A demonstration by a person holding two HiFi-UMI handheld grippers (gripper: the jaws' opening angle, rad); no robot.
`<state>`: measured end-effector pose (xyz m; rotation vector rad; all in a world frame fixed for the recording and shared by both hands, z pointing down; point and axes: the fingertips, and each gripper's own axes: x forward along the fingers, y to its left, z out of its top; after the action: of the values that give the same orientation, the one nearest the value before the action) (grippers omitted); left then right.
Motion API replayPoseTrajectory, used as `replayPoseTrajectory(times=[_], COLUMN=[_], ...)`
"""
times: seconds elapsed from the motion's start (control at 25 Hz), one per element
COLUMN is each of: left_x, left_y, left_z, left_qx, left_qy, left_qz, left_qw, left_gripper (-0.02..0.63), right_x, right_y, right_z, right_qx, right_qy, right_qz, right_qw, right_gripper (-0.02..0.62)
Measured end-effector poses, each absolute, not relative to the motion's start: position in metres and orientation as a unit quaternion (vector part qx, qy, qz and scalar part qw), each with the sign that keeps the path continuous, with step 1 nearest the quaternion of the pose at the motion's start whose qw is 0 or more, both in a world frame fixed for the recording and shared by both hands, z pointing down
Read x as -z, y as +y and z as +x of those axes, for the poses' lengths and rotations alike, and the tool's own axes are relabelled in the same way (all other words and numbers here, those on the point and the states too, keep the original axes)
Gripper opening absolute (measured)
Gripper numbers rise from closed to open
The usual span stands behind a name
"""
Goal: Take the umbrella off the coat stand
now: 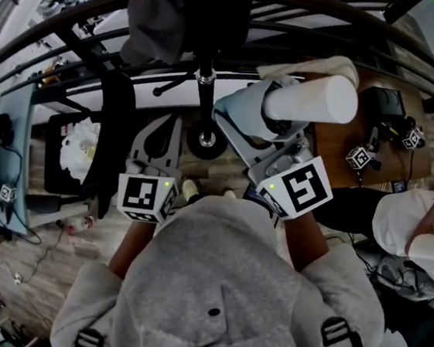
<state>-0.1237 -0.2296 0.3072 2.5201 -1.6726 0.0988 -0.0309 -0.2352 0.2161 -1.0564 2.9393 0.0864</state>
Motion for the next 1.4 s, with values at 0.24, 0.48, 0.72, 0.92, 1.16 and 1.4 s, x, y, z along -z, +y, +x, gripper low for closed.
replayPoseTrajectory(times=[0.24, 0.48, 0.72, 0.92, 1.16, 1.4], left_x=[-0.307, -0.314, -0.315, -0.321, -0.325, -0.323], left_y=[-0.230, -0.222, -0.210, -0.201, -0.189, -0.183], left_z=[-0.102, -0.077, -0.051, -0.037, -0.020, -0.015], left_qx=[-0.032, -0.039, -0.043, -0.051, -0.059, -0.062], left_qy=[-0.541, -0.534, -0.534, -0.545, -0.554, -0.555], left_qz=[0.838, 0.843, 0.842, 0.834, 0.828, 0.828], left_qw=[0.059, 0.059, 0.064, 0.064, 0.062, 0.055], left_gripper=[0.012, 0.012, 0.012, 0.012, 0.012, 0.012], right_x=[-0.237, -0.264, -0.286, -0.297, -0.305, -0.307], right_y=[-0.230, -0.221, -0.209, -0.200, -0.189, -0.185], right_z=[0.002, 0.043, 0.087, 0.118, 0.140, 0.141], right_qx=[-0.012, 0.000, 0.016, 0.029, 0.035, 0.031], right_qy=[0.932, 0.919, 0.908, 0.904, 0.902, 0.902], right_qz=[-0.362, -0.392, -0.415, -0.423, -0.426, -0.428], right_qw=[-0.012, -0.036, -0.055, -0.057, -0.052, -0.052], right_gripper=[0.279, 0.279, 0.279, 0.279, 0.279, 0.279])
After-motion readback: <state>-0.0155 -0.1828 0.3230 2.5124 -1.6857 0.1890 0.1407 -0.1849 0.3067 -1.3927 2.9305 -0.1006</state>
